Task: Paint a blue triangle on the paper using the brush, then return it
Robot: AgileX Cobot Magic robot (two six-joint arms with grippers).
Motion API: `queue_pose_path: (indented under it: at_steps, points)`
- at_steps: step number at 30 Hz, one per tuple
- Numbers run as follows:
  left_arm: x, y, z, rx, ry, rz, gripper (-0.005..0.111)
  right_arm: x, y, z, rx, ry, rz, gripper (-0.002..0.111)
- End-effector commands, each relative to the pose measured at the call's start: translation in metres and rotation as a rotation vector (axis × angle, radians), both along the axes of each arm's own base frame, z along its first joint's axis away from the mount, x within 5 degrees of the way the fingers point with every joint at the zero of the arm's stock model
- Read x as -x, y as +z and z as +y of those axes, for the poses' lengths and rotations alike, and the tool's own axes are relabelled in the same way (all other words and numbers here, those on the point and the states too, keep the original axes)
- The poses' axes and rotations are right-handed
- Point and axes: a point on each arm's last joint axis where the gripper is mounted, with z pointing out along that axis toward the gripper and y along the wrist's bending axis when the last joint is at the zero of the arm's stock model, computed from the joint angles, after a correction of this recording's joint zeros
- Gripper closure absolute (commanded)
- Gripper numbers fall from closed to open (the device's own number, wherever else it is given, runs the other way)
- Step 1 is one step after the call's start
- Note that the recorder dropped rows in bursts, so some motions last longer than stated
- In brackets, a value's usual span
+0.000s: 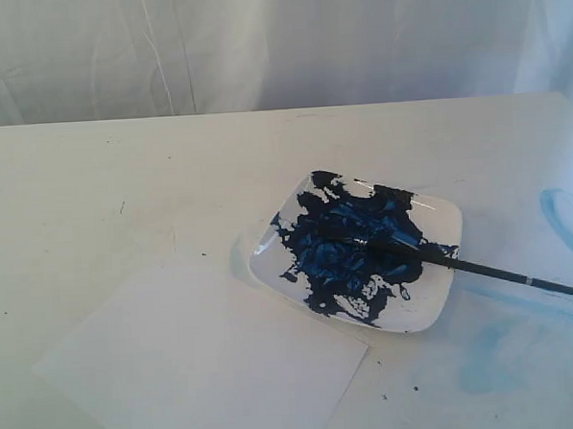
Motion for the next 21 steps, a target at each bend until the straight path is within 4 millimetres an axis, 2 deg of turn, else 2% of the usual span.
queue_pose_path:
  at_steps: [1, 21]
  points:
    - [0.0005, -0.0014, -0.0001, 0.015, 0.007, 0.009, 0.107, 0.0001, 0.0002, -0.0001, -0.004, -0.003, -0.009, 0.108]
    - [0.0005, -0.0014, -0.0001, 0.015, 0.007, 0.009, 0.107, 0.0000, -0.0002, -0.0013, 0.034, -0.006, -0.011, 0.108]
